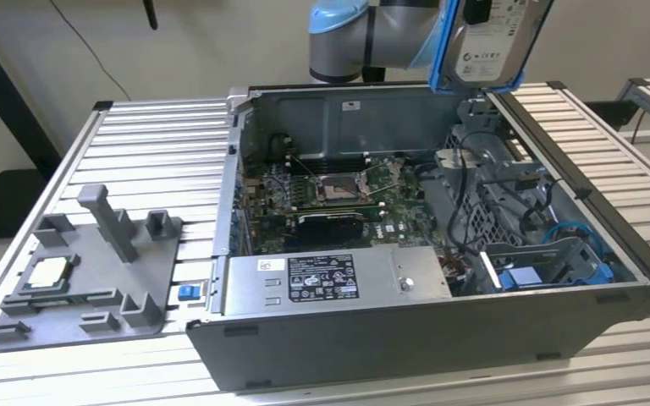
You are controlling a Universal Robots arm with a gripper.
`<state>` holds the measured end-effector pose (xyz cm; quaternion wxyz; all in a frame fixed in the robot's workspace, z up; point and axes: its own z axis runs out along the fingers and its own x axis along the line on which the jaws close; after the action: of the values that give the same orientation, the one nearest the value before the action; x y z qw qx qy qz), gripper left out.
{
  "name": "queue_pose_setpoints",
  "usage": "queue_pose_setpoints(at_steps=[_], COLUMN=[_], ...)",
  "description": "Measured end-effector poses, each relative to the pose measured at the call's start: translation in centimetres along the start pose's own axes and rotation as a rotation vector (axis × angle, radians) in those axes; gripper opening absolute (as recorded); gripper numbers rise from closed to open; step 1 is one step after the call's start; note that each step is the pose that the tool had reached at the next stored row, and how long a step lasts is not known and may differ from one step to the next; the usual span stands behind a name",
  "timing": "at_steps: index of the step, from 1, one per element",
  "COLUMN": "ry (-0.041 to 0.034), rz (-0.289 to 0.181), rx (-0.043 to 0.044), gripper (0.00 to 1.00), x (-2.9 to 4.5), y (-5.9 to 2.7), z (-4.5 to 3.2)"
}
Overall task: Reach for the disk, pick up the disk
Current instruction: 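Pick up the disk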
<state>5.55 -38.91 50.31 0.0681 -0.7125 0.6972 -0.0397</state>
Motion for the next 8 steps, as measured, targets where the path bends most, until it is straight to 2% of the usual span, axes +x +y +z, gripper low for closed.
queue_pose_setpoints(at_steps=[8], ry=[0.0], rz=[0.0], rx=[-0.0021], gripper=[0.0], x=[1.15], y=[-0.15], z=[-0.02])
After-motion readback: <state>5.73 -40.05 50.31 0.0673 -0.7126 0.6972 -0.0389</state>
